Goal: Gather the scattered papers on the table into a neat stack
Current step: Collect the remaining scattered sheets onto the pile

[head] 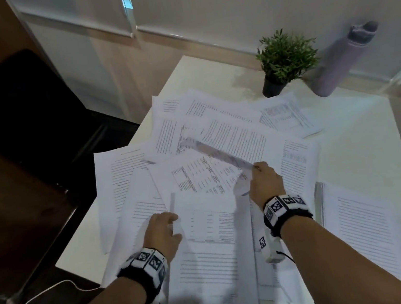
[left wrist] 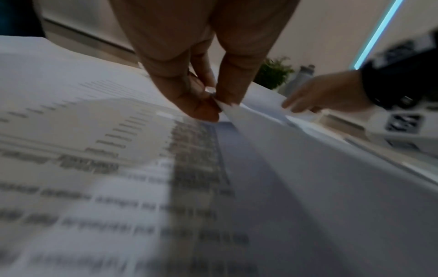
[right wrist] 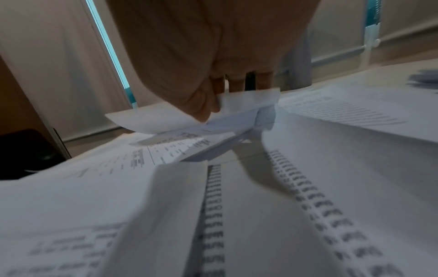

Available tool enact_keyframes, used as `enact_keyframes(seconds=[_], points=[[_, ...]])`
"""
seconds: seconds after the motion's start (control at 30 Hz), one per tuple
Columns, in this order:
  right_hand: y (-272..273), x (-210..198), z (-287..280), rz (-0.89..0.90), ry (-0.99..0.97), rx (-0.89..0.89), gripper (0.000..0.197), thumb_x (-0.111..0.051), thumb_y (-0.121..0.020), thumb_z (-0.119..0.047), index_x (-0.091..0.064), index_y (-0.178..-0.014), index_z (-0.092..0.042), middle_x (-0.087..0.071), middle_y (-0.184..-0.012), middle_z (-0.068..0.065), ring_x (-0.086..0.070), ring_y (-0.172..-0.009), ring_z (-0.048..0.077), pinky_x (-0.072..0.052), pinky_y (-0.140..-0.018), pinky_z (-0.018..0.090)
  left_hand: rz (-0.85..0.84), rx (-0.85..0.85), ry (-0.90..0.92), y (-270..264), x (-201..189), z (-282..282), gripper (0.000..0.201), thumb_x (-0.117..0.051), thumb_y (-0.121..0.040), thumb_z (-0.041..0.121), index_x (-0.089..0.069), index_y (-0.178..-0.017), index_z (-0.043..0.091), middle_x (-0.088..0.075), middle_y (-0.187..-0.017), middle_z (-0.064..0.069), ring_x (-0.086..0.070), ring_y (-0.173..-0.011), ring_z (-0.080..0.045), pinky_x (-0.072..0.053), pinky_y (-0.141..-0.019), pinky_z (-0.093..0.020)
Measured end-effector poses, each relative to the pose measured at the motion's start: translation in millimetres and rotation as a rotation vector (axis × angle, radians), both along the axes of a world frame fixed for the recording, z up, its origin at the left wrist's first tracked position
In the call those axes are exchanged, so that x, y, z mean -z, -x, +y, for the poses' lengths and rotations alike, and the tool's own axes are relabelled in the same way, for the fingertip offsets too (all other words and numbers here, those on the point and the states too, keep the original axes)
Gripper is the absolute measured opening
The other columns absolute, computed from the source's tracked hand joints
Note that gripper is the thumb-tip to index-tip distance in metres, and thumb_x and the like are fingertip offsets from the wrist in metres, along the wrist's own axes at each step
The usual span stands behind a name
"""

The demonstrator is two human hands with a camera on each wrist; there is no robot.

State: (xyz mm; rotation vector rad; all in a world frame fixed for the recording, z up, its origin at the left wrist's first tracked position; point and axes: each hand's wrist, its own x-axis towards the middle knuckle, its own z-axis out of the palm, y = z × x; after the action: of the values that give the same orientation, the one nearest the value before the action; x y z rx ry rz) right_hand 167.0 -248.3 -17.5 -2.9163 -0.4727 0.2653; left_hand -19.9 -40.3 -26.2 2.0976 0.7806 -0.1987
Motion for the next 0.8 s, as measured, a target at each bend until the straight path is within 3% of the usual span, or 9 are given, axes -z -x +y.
enact_keyframes(seconds=[0.1, 0.23, 0.27, 0.37, 0.43, 0.53, 0.63, 0.73, 0.8], points=[[18.0, -0.8, -13.4, -0.271, -0.109, -0.049, 0.037, -0.063, -0.063, 0.013, -0.067, -0.099, 0.004, -0.064, -0.102, 0.018, -0.062, -0.079, 0.037, -0.047, -0.063, 0.039, -0.091, -0.183, 0.127, -14.5, -9.8, 19.8, 0.070, -0.063, -0.081, -0.003, -0.034, -0.139, 0.027, -0.058, -0.104, -0.006, -0.060, -0.089, -0.025, -0.045, -0.076, -0.024], [58.0, 0.1, -17.6, -0.276, -0.212, -0.178, 0.031, -0.065, -0.061, 0.014, -0.072, -0.085, -0.006, -0.065, -0.081, 0.008, -0.063, -0.059, 0.027, -0.047, -0.046, 0.030, -0.054, -0.150, -0.044, -43.1, -25.8, 47.0, 0.041, -0.055, -0.089, 0.008, -0.050, -0.130, 0.010, -0.063, -0.113, -0.015, -0.057, -0.093, -0.025, -0.040, -0.081, -0.025], [70.3, -0.8, -17.0, -0.212, -0.233, -0.199, 0.028, -0.065, -0.066, 0.008, -0.072, -0.087, -0.009, -0.066, -0.082, 0.005, -0.064, -0.060, 0.025, -0.049, -0.047, 0.031, -0.043, -0.128, -0.081, -51.6, -27.0, 52.1, 0.036, -0.054, -0.090, 0.010, -0.054, -0.126, 0.007, -0.063, -0.118, -0.017, -0.058, -0.100, -0.028, -0.041, -0.084, -0.027], [103.0, -15.2, -13.3, 0.215, -0.304, -0.181, 0.021, -0.050, -0.090, -0.018, -0.062, -0.107, -0.022, -0.066, -0.095, -0.005, -0.063, -0.079, 0.016, -0.052, -0.072, 0.030, -0.039, -0.059, -0.163, -78.1, -26.5, 61.5, 0.031, -0.049, -0.092, 0.011, -0.056, -0.122, 0.003, -0.061, -0.122, -0.019, -0.056, -0.112, -0.036, -0.042, -0.092, -0.035], [112.2, -20.2, -14.7, 0.396, -0.323, -0.201, 0.020, -0.043, -0.094, -0.029, -0.054, -0.111, -0.029, -0.068, -0.094, -0.008, -0.061, -0.081, 0.013, -0.050, -0.075, 0.029, -0.048, -0.014, -0.198, -95.2, -23.7, 64.8, 0.030, -0.048, -0.093, 0.010, -0.057, -0.120, 0.000, -0.060, -0.122, -0.022, -0.054, -0.112, -0.038, -0.041, -0.093, -0.037], [103.6, -9.2, -28.9, 0.231, -0.331, -0.097, 0.028, -0.044, -0.096, -0.019, -0.058, -0.119, -0.023, -0.067, -0.110, -0.001, -0.061, -0.099, 0.017, -0.050, -0.086, 0.032, -0.015, 0.068, -0.258, -115.4, -20.2, 66.2, 0.027, -0.050, -0.092, 0.012, -0.059, -0.114, -0.002, -0.061, -0.116, -0.025, -0.056, -0.106, -0.040, -0.044, -0.088, -0.037], [88.7, 2.7, -51.3, 0.048, -0.208, 0.154, 0.039, -0.051, -0.091, -0.014, -0.053, -0.129, -0.018, -0.052, -0.132, 0.007, -0.052, -0.117, 0.027, -0.046, -0.097, 0.041, 0.007, 0.138, -0.292, -129.0, -16.6, 64.7, 0.026, -0.053, -0.090, 0.011, -0.060, -0.112, -0.002, -0.057, -0.123, -0.025, -0.056, -0.109, -0.039, -0.045, -0.090, -0.038], [86.4, 6.6, -62.9, 0.178, -0.009, 0.401, 0.061, -0.054, -0.090, -0.036, -0.029, -0.145, -0.026, -0.031, -0.147, 0.005, -0.038, -0.128, 0.028, -0.040, -0.101, 0.044, 0.142, 0.302, -0.362, -137.5, -11.1, 64.3, 0.033, -0.046, -0.093, 0.020, -0.054, -0.121, 0.005, -0.036, -0.147, -0.013, -0.034, -0.134, -0.033, -0.034, -0.107, -0.044], [90.9, 10.6, -63.3, 0.261, -0.002, 0.479, 0.072, -0.054, -0.087, -0.043, -0.017, -0.148, -0.029, -0.027, -0.147, 0.004, -0.038, -0.127, 0.028, -0.038, -0.100, 0.044, 0.259, 0.389, -0.419, -140.3, -10.3, 65.5, 0.034, -0.041, -0.094, 0.029, -0.050, -0.123, 0.013, -0.037, -0.143, -0.007, -0.026, -0.137, -0.031, -0.028, -0.109, -0.052]])
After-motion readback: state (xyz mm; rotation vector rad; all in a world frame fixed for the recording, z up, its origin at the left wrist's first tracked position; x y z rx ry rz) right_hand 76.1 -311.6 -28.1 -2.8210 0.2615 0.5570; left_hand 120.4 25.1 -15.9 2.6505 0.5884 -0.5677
